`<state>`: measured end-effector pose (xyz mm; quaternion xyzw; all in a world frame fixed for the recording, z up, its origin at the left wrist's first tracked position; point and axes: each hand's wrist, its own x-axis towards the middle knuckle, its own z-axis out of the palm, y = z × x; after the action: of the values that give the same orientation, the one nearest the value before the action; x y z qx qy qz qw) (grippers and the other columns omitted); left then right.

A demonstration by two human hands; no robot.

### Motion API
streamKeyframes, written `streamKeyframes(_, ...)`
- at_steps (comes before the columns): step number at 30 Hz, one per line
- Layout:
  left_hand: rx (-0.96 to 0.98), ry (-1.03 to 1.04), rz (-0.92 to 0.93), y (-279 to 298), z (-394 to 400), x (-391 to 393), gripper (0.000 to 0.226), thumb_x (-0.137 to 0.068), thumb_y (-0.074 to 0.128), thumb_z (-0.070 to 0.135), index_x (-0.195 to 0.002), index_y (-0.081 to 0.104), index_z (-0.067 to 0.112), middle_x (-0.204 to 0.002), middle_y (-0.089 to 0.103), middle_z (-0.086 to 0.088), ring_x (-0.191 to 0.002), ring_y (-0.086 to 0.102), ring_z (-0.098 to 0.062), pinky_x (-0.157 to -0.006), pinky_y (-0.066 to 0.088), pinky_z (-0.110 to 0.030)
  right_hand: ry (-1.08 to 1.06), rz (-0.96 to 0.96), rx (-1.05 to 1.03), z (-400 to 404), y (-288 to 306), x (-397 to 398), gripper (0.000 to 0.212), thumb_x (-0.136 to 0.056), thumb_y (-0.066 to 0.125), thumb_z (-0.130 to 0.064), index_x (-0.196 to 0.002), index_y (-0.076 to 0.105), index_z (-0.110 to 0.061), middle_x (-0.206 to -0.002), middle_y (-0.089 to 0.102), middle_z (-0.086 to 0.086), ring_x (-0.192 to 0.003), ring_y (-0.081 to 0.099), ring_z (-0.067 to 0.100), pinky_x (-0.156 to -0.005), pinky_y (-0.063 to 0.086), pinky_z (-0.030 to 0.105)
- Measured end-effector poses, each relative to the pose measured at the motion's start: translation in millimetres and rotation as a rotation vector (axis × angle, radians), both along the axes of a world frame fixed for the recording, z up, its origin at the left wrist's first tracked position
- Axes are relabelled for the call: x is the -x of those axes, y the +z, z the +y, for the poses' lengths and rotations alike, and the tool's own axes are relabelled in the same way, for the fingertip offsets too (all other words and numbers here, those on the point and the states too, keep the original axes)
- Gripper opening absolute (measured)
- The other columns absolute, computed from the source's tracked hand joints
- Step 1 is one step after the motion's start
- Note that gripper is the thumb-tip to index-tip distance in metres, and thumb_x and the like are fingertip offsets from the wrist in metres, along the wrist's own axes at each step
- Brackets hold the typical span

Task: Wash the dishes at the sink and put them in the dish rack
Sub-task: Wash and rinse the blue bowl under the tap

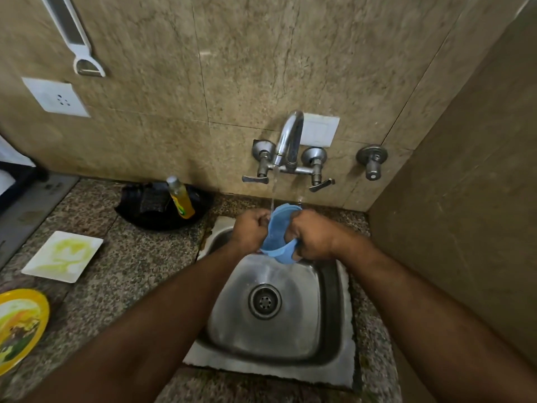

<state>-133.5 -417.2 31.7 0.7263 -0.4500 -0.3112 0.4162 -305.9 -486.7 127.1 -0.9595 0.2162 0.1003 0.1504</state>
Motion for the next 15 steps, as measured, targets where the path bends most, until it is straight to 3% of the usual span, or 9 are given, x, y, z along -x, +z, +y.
streamKeyframes(3,-0.066,-0.013,-0.229,7,2,-8,0.025,-0.095,0.061,0.023,-0.072,0.068,0.020,-0.064,0.063,0.002,-0.065,0.063,-0.017,-0.064,0.047,-0.026,0.043,-0.104,-0.091,5,-8,1,0.018,-0.067,0.089,-0.018,-0.076,0.074,-0.020,-0.070,0.056,-0.019,-0.079,0.058,0.005,-0.080,0.054,0.029)
streamKeyframes(6,-0.124,0.021,-0.393,13,5,-15,0.038,-0.099,0.064,0.038,-0.065,0.065,0.020,-0.055,0.055,0.007,-0.053,0.055,-0.011,-0.054,0.035,-0.023,0.062,-0.152,-0.144,8,-10,1,0.015,-0.070,0.090,-0.018,-0.074,0.075,-0.019,-0.075,0.066,-0.014,-0.075,0.061,0.003,-0.077,0.050,0.022)
streamKeyframes(9,-0.188,-0.010,-0.532,22,8,-21,0.053,-0.095,0.064,0.052,-0.057,0.058,0.015,-0.052,0.053,0.006,-0.053,0.056,-0.017,-0.057,0.037,-0.026,0.059,-0.164,-0.196,10,-12,0,0.017,-0.068,0.091,-0.021,-0.072,0.074,-0.019,-0.074,0.069,-0.012,-0.070,0.064,0.005,-0.071,0.048,0.017)
streamKeyframes(12,-0.219,-0.028,-0.622,30,11,-27,0.067,-0.092,0.059,0.066,-0.050,0.049,0.014,-0.050,0.050,0.004,-0.053,0.053,-0.019,-0.057,0.037,-0.028,0.052,-0.169,-0.225,16,-16,-4,0.018,-0.070,0.090,-0.023,-0.070,0.072,-0.021,-0.073,0.071,-0.010,-0.070,0.065,0.007,-0.071,0.053,0.025)
streamKeyframes(15,-0.262,-0.028,-0.708,34,11,-31,0.077,-0.087,0.048,0.082,-0.053,0.054,0.013,-0.053,0.053,0.004,-0.059,0.058,-0.022,-0.059,0.044,-0.029,0.059,-0.181,-0.222,20,-20,-9,0.021,-0.070,0.089,-0.024,-0.066,0.070,-0.020,-0.068,0.068,-0.008,-0.065,0.063,0.008,-0.066,0.050,0.024)
